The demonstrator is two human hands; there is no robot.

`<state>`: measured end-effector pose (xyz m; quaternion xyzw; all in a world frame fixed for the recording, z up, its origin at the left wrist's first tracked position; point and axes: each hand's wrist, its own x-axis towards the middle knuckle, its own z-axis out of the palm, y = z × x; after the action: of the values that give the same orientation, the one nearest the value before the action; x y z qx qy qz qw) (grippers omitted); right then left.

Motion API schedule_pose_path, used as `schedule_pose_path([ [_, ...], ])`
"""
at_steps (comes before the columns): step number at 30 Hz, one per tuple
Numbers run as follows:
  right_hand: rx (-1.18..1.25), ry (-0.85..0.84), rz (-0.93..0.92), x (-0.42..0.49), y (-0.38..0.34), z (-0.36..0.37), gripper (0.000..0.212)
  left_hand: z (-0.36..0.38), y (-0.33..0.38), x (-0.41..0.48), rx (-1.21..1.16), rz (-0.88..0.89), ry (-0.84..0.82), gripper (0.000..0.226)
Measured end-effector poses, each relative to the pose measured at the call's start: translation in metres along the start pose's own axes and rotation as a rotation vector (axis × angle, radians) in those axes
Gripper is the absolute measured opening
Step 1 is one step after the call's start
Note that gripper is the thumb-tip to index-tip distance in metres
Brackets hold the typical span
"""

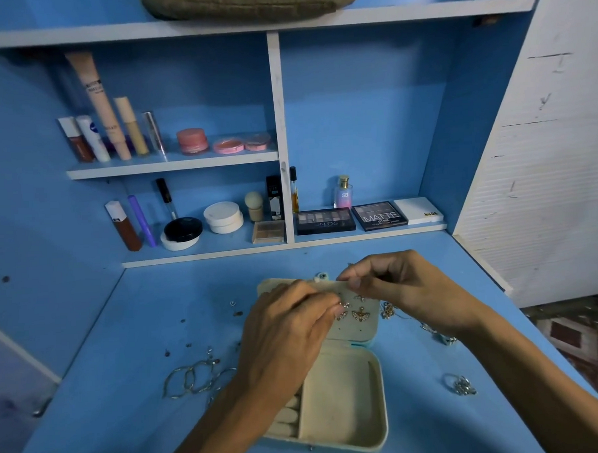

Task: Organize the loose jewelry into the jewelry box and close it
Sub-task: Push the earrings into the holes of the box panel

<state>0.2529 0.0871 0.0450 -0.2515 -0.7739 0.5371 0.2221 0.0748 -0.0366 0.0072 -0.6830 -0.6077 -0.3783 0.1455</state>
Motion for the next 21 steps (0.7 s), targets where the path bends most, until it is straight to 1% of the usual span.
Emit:
schedule_pose_path([
  [3,-0.007,-0.030,-0.015,-0.003,-0.001,-0.001,0.018,-0.008,-0.002,-0.010,0.002,0.060,0.017,0.017],
  [6,-0.010,-0.091,-0.048,-0.010,-0.003,0.000,0.017,-0.021,-0.009,-0.031,0.024,0.130,0.050,0.016],
  [8,-0.062,-0.105,-0.078,-0.017,-0.004,0.002,0.014,-0.028,-0.018,-0.048,0.054,0.172,0.046,0.014],
  [12,-0.178,-0.149,-0.091,-0.031,-0.005,0.007,0.015,-0.035,-0.030,-0.076,0.098,0.143,0.071,0.013],
  [16,-0.261,-0.193,-0.085,-0.042,-0.005,0.014,0.017,-0.038,-0.030,-0.082,0.108,0.103,0.085,0.016],
  [21,-0.285,-0.242,-0.089,-0.050,-0.006,0.018,0.018,-0.039,-0.036,-0.083,0.174,0.239,0.023,0.007],
])
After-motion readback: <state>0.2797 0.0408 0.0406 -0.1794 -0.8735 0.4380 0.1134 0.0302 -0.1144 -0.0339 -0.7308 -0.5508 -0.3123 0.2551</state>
